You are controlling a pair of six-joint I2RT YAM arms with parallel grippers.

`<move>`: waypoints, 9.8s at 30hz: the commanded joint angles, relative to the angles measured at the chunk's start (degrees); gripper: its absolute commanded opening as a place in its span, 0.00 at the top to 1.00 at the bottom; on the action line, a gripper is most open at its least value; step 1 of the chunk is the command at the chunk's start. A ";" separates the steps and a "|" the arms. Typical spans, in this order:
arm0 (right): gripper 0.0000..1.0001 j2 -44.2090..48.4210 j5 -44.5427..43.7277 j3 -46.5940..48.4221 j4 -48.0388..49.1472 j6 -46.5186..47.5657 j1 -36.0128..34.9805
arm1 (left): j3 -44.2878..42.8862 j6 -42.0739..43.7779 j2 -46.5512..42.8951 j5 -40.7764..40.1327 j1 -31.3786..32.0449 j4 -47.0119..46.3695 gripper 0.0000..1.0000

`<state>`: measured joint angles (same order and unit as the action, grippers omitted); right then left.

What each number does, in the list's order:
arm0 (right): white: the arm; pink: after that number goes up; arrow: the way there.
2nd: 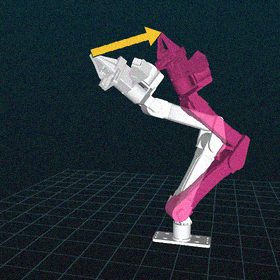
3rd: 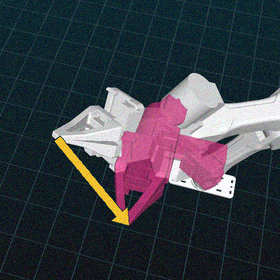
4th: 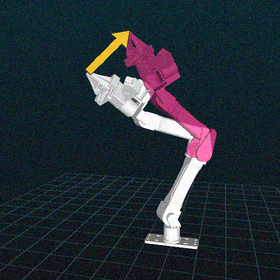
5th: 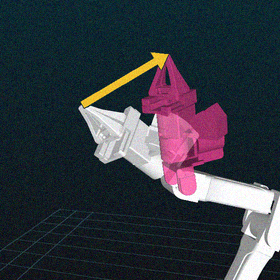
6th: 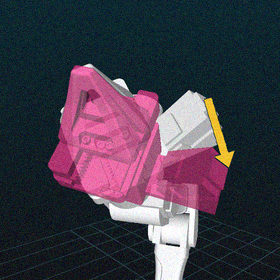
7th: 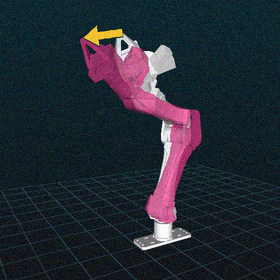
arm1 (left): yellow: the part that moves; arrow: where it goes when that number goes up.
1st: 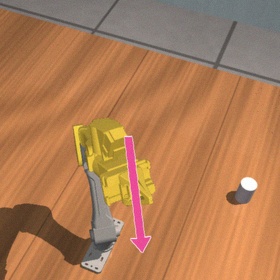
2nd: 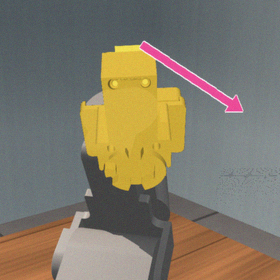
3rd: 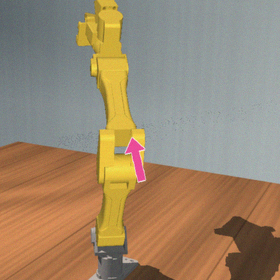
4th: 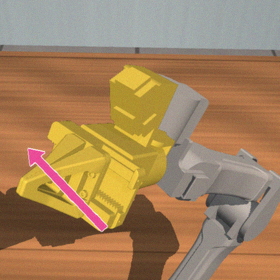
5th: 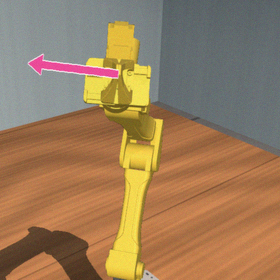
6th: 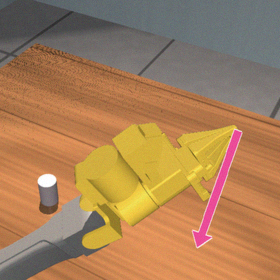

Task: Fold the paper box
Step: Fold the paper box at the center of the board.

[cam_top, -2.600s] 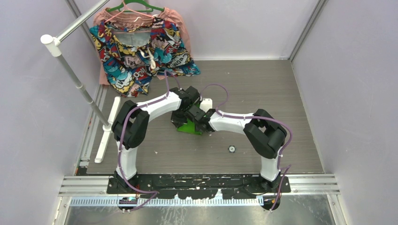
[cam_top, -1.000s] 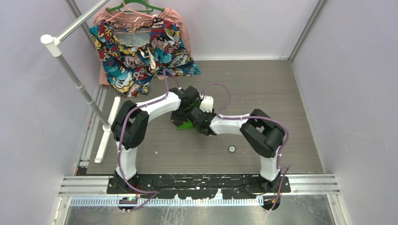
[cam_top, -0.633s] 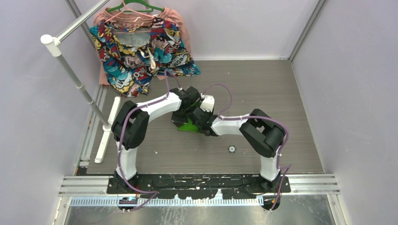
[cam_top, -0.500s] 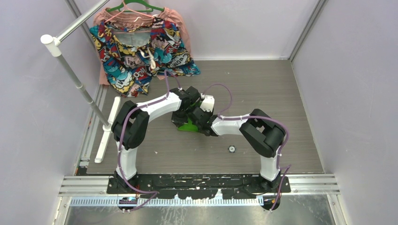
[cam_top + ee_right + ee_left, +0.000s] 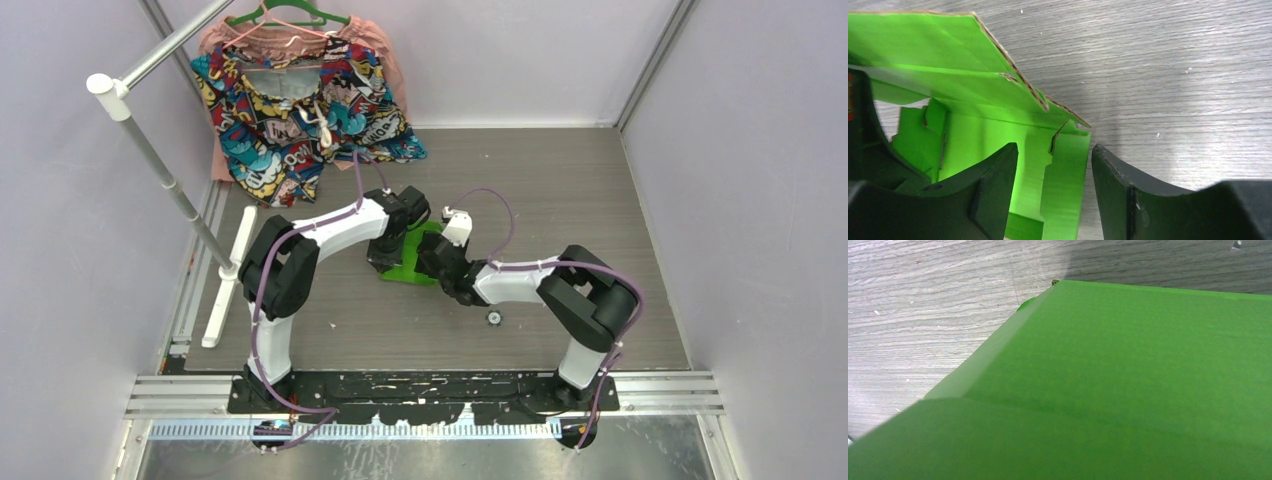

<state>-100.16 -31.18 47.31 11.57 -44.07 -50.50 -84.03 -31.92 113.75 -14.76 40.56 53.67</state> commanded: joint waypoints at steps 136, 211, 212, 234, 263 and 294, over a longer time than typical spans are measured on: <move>0.80 -6.51 -0.99 12.41 -34.78 -4.22 -3.11 | -0.87 -0.62 1.47 1.89 1.08 0.40 1.00; 0.99 -4.49 -0.29 11.92 -34.16 -3.85 -1.96 | 14.29 1.00 -17.58 14.28 -0.26 -19.25 0.88; 0.99 -4.53 -0.21 11.93 -34.19 -3.89 -1.97 | 14.33 0.92 -17.23 14.39 -0.26 -19.51 0.89; 0.99 -4.76 0.49 11.80 -33.90 -3.50 -1.79 | 23.26 -2.00 -42.02 12.03 -5.11 -20.61 0.67; 0.99 -4.88 1.37 11.59 -33.49 -3.43 -1.71 | 36.51 -14.31 -29.53 33.31 -18.75 -37.74 1.00; 0.99 -5.81 2.78 10.81 -31.88 -3.48 -1.70 | 34.96 -14.84 -24.99 38.26 -20.68 -43.80 0.80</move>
<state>-103.88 -32.29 59.88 -18.02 -47.51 -52.27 -47.20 -46.33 88.31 21.50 20.12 13.26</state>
